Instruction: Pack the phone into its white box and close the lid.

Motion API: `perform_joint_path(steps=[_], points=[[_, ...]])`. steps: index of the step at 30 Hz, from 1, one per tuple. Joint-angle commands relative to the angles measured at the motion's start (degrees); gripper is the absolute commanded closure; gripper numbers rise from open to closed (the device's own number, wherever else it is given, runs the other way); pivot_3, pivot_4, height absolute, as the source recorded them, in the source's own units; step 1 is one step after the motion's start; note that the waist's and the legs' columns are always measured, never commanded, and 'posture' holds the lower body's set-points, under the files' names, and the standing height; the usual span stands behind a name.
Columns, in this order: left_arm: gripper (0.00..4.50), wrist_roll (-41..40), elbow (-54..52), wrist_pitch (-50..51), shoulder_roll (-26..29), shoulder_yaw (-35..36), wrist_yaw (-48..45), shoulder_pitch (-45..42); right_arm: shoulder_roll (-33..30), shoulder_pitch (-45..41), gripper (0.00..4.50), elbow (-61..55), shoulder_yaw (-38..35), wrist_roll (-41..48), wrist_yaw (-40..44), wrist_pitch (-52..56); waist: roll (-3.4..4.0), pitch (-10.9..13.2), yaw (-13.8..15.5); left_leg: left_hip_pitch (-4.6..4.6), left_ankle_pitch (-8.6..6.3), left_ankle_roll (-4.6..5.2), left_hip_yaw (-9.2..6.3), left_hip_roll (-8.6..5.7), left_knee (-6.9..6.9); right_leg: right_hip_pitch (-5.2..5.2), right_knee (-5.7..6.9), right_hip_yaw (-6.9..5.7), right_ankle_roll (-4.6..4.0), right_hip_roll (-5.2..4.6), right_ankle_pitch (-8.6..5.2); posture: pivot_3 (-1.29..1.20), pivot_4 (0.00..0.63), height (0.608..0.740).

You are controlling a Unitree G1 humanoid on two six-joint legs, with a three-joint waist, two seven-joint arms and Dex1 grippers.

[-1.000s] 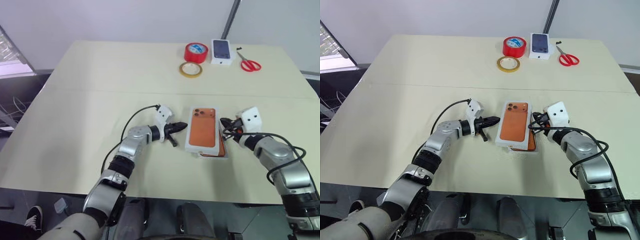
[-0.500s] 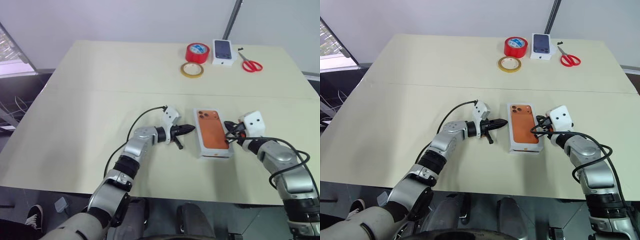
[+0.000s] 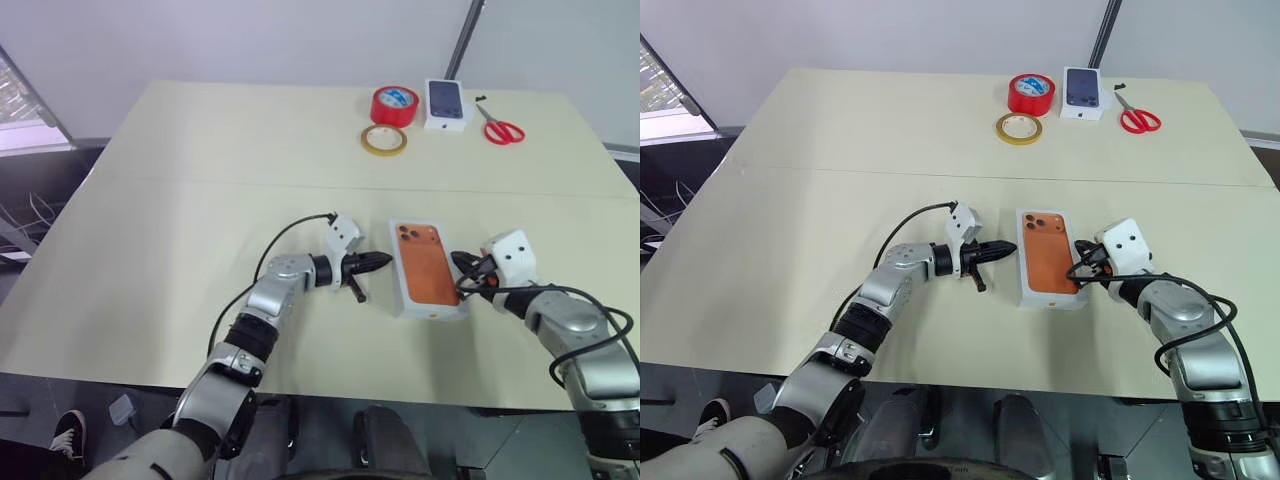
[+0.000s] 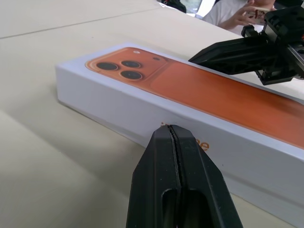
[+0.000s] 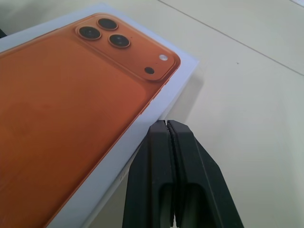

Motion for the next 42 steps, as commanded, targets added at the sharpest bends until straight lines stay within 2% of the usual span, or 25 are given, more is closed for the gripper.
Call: perform_joint_path(steps=[1,6,11,16,21,24,27,30,35,36,38,40,42], points=[[4.50,0.3,-1.9,0.2,-0.6,-1.9,-0.9,0.4,-0.2,0.3,4.44,-3.0,1.3,-1.0,1.4,-0.5,0.00,0.0,0.0,0.00,0.00,0.00,0.00,0.00,0.00,0.00,0.00,0.00,0.00,0.00,0.00,0.00,0.150,0.740],[4.50,1.3,-1.9,-0.8,0.4,-2.3,-0.9,1.5,-0.9,0.2,4.44,-1.6,2.6,-4.6,2.0,-2.1,0.01,0.0,0.0,0.00,0.00,-0.01,0.00,0.00,0.00,0.00,0.01,0.00,0.00,0.02,0.00,0.00,0.150,0.740],[4.50,-6.6,-6.6,6.9,-1.7,4.7,1.4,-1.9,1.3,-3.6,4.44,0.6,-3.9,-1.8,-0.8,-1.3,0.01,0.0,0.0,0.01,0.01,-0.01,0.00,0.01,0.00,-0.01,0.02,0.01,0.00,0.00,0.00,0.00,0.150,0.740],[4.50,-6.7,-5.8,6.6,-2.6,4.8,1.6,-6.9,1.6,-6.1,4.44,2.4,-6.0,-0.7,0.0,-2.4,0.00,0.0,0.1,0.01,0.02,-0.03,0.00,-0.01,0.02,0.04,0.01,-0.02,0.01,0.06,0.00,0.00,0.150,0.740],[4.50,-5.1,5.4,2.5,-5.6,5.4,2.7,-13.0,3.4,-6.5,4.44,-0.5,-6.4,4.5,3.7,-1.9,0.00,0.0,0.0,0.02,0.03,-0.04,0.00,-0.03,0.02,0.04,0.02,-0.03,0.02,0.07,0.00,0.00,0.150,0.740],[4.50,0.8,18.8,-3.2,-7.5,2.6,6.8,-15.3,1.4,-0.9,4.44,-5.0,-3.7,8.0,12.2,-1.4,0.00,0.0,0.1,0.02,0.02,-0.03,-0.02,-0.05,0.02,0.07,0.00,-0.07,0.05,0.08,-0.02,0.00,0.150,0.740],[4.50,6.3,27.0,-9.1,-8.0,-0.8,9.0,-14.7,-1.2,4.0,4.44,-2.9,0.5,1.9,12.7,-2.5,-0.10,0.0,0.1,0.04,0.02,-0.02,-0.03,-0.08,0.02,0.10,0.01,-0.07,0.10,0.09,-0.04,0.00,0.150,0.740],[4.50,6.5,29.1,-10.9,-8.0,0.3,8.8,-14.5,-2.8,6.4,4.44,-1.8,3.6,-3.1,10.9,-3.0,-0.30,-0.2,0.1,0.66,-0.03,0.01,-0.01,-0.11,0.01,0.72,-0.09,-0.06,0.13,0.00,-0.06,0.00,0.150,0.740],[4.50,4.7,28.9,-9.7,-6.7,2.5,4.4,-14.5,-1.2,6.5,4.44,-4.1,4.0,-1.0,11.3,-1.6,-0.60,-0.4,0.0,0.86,-0.08,0.00,-0.10,-0.07,-0.05,0.94,-0.17,-0.05,0.12,-0.10,-0.07,0.00,0.150,0.740],[4.24,3.5,27.8,-9.1,-6.4,3.6,3.0,-14.3,0.1,5.6,4.48,-4.7,2.3,2.6,11.6,0.4,-0.60,-0.4,0.0,0.85,-0.08,-0.01,-0.10,-0.07,-0.06,0.93,-0.17,-0.02,0.12,-0.12,-0.07,0.00,0.150,0.740],[3.67,1.2,24.0,-8.6,-5.4,5.3,-0.1,-13.9,2.6,2.8,3.95,-5.6,-1.9,10.1,11.6,4.2,-0.60,-0.4,-0.2,0.84,-0.08,-0.01,-0.10,-0.03,-0.09,0.91,-0.17,-0.02,0.11,-0.10,-0.07,0.00,0.150,0.740],[2.80,-0.3,18.0,-8.2,-3.6,6.5,-1.3,-12.9,2.5,0.7,3.26,-6.1,-3.5,11.1,12.0,3.5,-0.48,-0.4,-0.6,0.74,-0.08,-0.01,-0.09,0.00,-0.10,0.76,-0.12,0.03,0.10,-0.12,-0.06,0.00,0.150,0.740],[1.77,-2.3,9.3,-5.0,-0.5,7.3,-3.4,-10.7,2.0,-1.6,2.18,-6.3,-4.7,12.2,12.2,3.4,-0.34,-0.3,-1.0,0.52,-0.07,-0.02,-0.07,-0.01,-0.09,0.52,-0.06,0.07,0.09,-0.13,-0.05,0.00,0.150,0.740]])
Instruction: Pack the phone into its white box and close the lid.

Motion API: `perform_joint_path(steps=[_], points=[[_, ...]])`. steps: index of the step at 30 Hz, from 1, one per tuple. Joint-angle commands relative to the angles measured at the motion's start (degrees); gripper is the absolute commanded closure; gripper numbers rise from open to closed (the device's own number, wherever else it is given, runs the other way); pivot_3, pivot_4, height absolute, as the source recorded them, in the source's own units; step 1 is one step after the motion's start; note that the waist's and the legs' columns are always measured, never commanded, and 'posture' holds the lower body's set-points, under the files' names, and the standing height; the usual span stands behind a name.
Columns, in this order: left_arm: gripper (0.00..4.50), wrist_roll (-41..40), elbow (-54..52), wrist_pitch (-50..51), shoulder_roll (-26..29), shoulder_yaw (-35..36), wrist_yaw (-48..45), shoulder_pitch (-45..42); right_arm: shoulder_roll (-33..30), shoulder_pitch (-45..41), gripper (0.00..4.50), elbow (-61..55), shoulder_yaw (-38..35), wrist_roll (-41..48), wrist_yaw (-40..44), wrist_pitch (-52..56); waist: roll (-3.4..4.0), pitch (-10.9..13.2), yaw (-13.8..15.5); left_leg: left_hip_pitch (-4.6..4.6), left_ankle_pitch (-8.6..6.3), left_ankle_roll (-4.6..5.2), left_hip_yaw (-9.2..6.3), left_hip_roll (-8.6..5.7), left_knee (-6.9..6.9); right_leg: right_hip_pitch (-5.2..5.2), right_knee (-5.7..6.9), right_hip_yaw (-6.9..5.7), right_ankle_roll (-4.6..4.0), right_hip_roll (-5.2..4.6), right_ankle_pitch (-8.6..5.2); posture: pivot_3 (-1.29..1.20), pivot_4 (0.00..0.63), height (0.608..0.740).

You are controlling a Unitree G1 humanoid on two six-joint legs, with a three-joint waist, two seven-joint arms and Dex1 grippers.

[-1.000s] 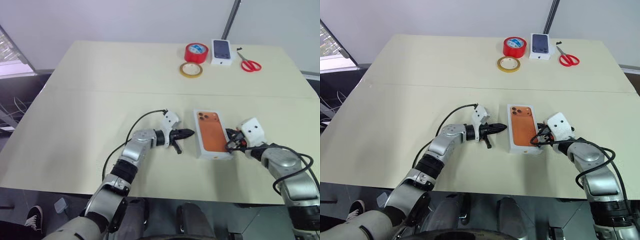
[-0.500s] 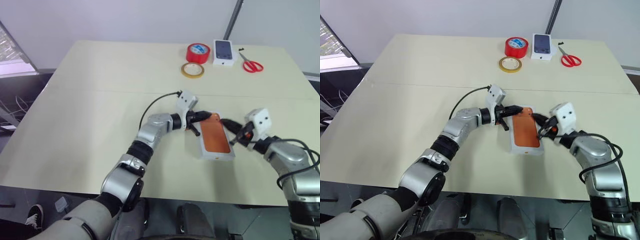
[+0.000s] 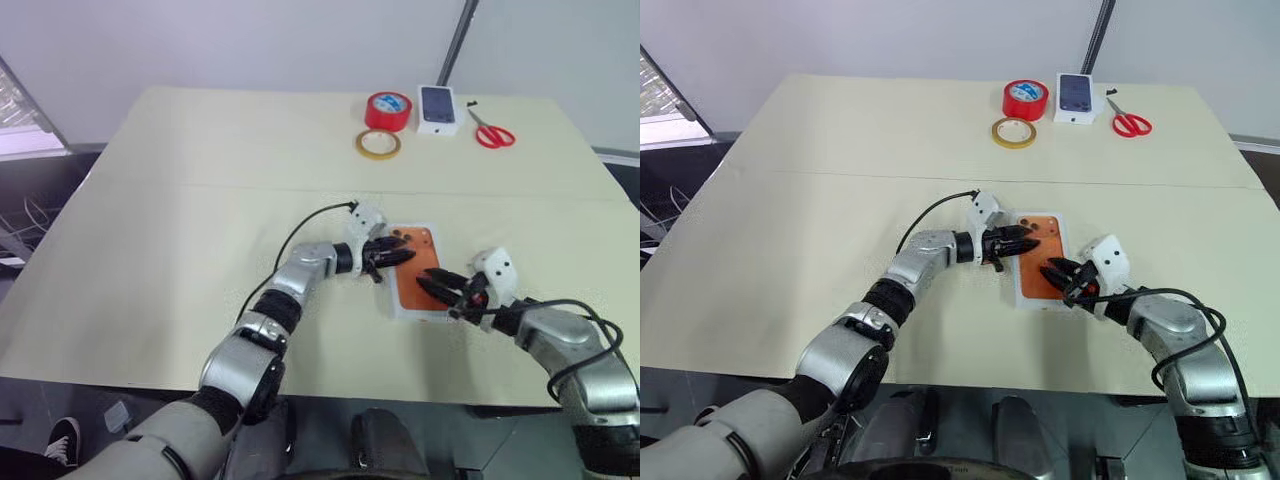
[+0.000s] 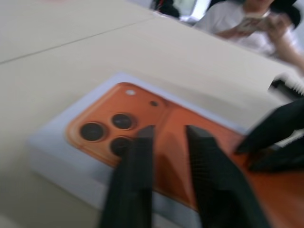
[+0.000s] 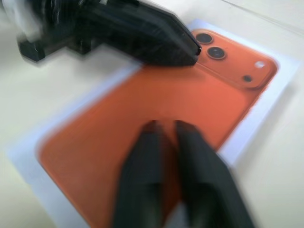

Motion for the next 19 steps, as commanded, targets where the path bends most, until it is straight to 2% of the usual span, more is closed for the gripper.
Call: perform_joint_path(steps=[1,3,4,9,12,19], points=[[1.20,-4.0,-15.0,4.7,5.6,2.4,-3.6,3.2,-1.0,-4.2,1.63,-1.9,-4.5,3.9,0.7,0.1,0.05,0.0,-0.5,-0.12,0.01,-0.01,0.00,0.00,-0.01,-0.17,0.04,0.01,0.00,0.01,0.00,0.00,0.150,0.740],[0.21,-5.4,-22.7,7.7,9.4,2.3,-5.2,6.3,-1.8,-5.6,0.61,-1.4,-5.1,4.7,1.9,-0.1,0.07,0.0,-0.7,-0.20,0.03,-0.04,-0.01,0.01,-0.05,-0.27,0.06,0.01,0.00,0.03,0.00,0.00,0.150,0.740],[0.00,-5.1,-25.8,8.0,11.4,2.2,-5.1,7.9,-2.4,-6.1,0.06,-1.1,-5.1,4.4,2.3,-0.6,0.07,0.0,-0.6,-0.20,0.04,-0.06,-0.01,0.01,-0.08,-0.28,0.04,0.02,0.00,0.03,0.00,0.00,0.150,0.740],[0.00,-6.7,-38.1,11.8,22.0,4.8,-5.8,16.3,-6.3,-4.6,0.02,1.6,-5.2,1.2,6.6,-5.2,0.10,0.0,-0.5,-0.18,0.04,-0.07,-0.01,-0.01,-0.03,-0.16,-0.01,-0.01,0.00,-0.04,0.00,0.00,0.150,0.740],[0.00,-7.0,-39.5,9.8,27.6,8.0,-5.7,21.0,-8.3,-3.5,0.02,4.0,-7.3,1.6,9.2,-7.0,0.11,0.0,-0.5,-0.17,0.04,-0.07,-0.01,0.00,-0.02,-0.17,-0.01,-0.01,-0.01,-0.07,0.00,0.00,0.150,0.740],[0.00,-7.4,-42.4,7.0,34.7,12.8,-4.6,31.6,-10.4,-1.2,0.02,8.3,-9.1,1.3,13.7,-10.0,0.16,0.0,-0.5,-0.15,0.03,-0.06,0.00,0.00,-0.07,-0.17,-0.05,0.00,-0.02,-0.16,0.00,0.00,0.150,0.740]])
